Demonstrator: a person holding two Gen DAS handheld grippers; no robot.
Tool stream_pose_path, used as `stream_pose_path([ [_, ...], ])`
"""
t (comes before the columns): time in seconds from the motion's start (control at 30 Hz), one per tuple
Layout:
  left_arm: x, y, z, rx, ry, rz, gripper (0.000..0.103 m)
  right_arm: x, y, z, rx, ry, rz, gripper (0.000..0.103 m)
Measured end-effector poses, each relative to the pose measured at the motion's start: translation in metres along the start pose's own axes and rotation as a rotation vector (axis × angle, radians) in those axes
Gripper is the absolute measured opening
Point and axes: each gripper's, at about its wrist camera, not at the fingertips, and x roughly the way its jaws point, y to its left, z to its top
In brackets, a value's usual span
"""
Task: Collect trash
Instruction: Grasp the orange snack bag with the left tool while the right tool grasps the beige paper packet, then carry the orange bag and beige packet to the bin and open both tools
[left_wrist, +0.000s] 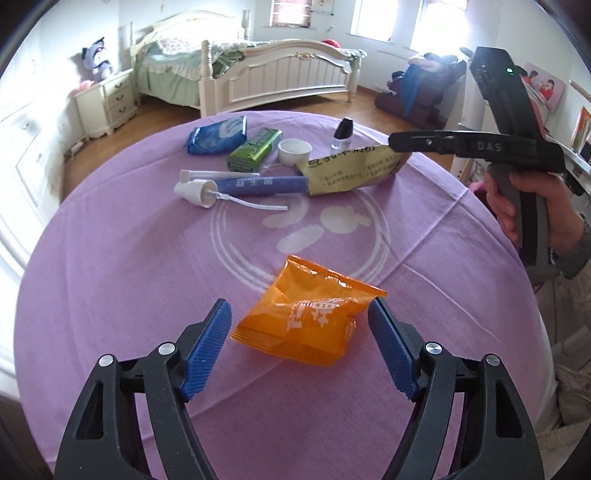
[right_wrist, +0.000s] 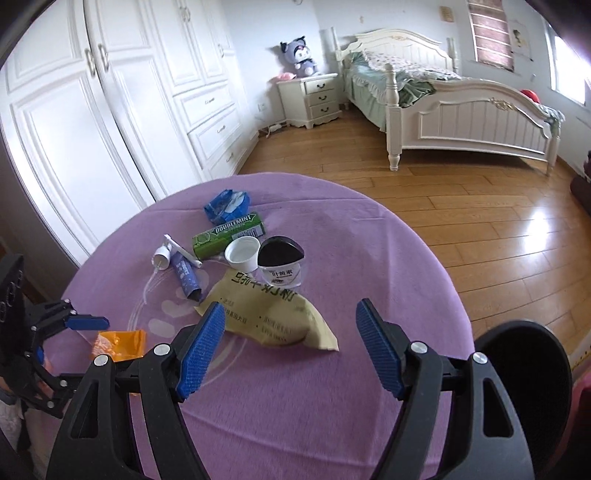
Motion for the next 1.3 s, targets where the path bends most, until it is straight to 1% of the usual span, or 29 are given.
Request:
stream_pose_path([
  [0.1, 0.006, 0.001, 0.000, -0.002, 0.035, -0.022, 0.073, 0.014, 0.007, 0.002, -0.040, 0.051, 0.003, 0.072],
  [0.13, 0.006, 0.000, 0.001, 0.000, 0.034, -0.020, 0.072, 0.017, 0.010, 0.000, -0.052, 0.067, 0.006, 0.072],
  [0.17, 0.006, 0.000, 0.002, 0.000, 0.034, -0.025, 0.071, 0.020, 0.012, -0.001, -0.059, 0.077, 0.008, 0.070],
  [0.2, 0.007, 0.000, 0.002, -0.005, 0.033, -0.028, 0.071, 0.023, 0.014, -0.004, -0.067, 0.094, 0.013, 0.063],
  [0.23, 0.007, 0.002, 0.002, -0.014, 0.030, -0.033, 0.070, 0.025, 0.015, -0.006, -0.069, 0.101, 0.014, 0.059],
  [0.27, 0.008, 0.003, 0.004, -0.022, 0.028, -0.037, 0.069, 0.026, 0.015, -0.008, -0.069, 0.108, 0.018, 0.049],
  [0.3, 0.008, 0.004, 0.004, -0.030, 0.025, -0.041, 0.069, 0.026, 0.016, -0.011, -0.065, 0.109, 0.027, 0.043],
  [0.33, 0.008, 0.004, 0.004, -0.032, 0.023, -0.046, 0.069, 0.024, 0.017, -0.012, -0.060, 0.104, 0.031, 0.042],
  [0.37, 0.008, 0.003, 0.005, -0.030, 0.021, -0.049, 0.069, 0.021, 0.016, -0.014, -0.054, 0.100, 0.038, 0.040],
  [0.4, 0.007, 0.002, 0.006, -0.024, 0.018, -0.049, 0.069, 0.017, 0.017, -0.015, -0.048, 0.093, 0.049, 0.033],
  [0.47, 0.005, 0.000, 0.007, -0.010, 0.004, -0.043, 0.069, 0.007, 0.020, -0.017, -0.041, 0.063, 0.049, 0.025],
  [0.5, 0.004, -0.001, 0.008, -0.004, -0.008, -0.032, 0.069, 0.001, 0.020, -0.020, -0.031, 0.045, 0.047, 0.024],
  [0.6, 0.008, -0.002, 0.011, 0.005, 0.000, -0.021, 0.075, -0.018, 0.019, -0.029, 0.047, -0.009, 0.079, 0.024],
  [0.67, 0.012, -0.006, 0.014, 0.022, 0.019, -0.046, 0.075, -0.026, 0.021, -0.033, 0.081, -0.033, 0.080, 0.024],
  [0.73, 0.017, -0.012, 0.015, 0.045, 0.043, -0.074, 0.066, -0.035, 0.023, -0.041, 0.113, -0.052, 0.089, 0.024],
  [0.77, 0.017, -0.014, 0.015, 0.054, 0.041, -0.071, 0.063, -0.040, 0.025, -0.046, 0.127, -0.061, 0.095, 0.024],
  [0.8, 0.018, -0.015, 0.016, 0.056, 0.041, -0.084, 0.054, -0.042, 0.025, -0.049, 0.139, -0.067, 0.097, 0.024],
  [0.83, 0.019, -0.014, 0.018, 0.050, 0.039, -0.090, 0.054, -0.044, 0.026, -0.052, 0.149, -0.072, 0.098, 0.024],
  [0.9, 0.022, -0.012, 0.020, 0.022, 0.028, -0.098, 0.053, -0.046, 0.026, -0.059, 0.174, -0.081, 0.103, 0.024],
  [0.97, 0.020, -0.010, 0.023, -0.006, -0.010, -0.093, 0.053, -0.046, 0.024, -0.064, 0.199, -0.091, 0.104, 0.024],
  [1.03, 0.014, -0.015, 0.024, -0.004, -0.045, -0.095, 0.052, -0.049, 0.017, -0.069, 0.239, -0.106, 0.112, 0.024],
  [1.13, 0.006, -0.034, 0.027, 0.025, -0.066, -0.070, 0.052, -0.061, 0.000, -0.073, 0.300, -0.154, 0.115, 0.024],
  [1.3, 0.002, -0.071, 0.047, 0.049, -0.108, -0.091, 0.052, -0.085, -0.035, -0.074, 0.370, -0.230, 0.076, 0.024],
])
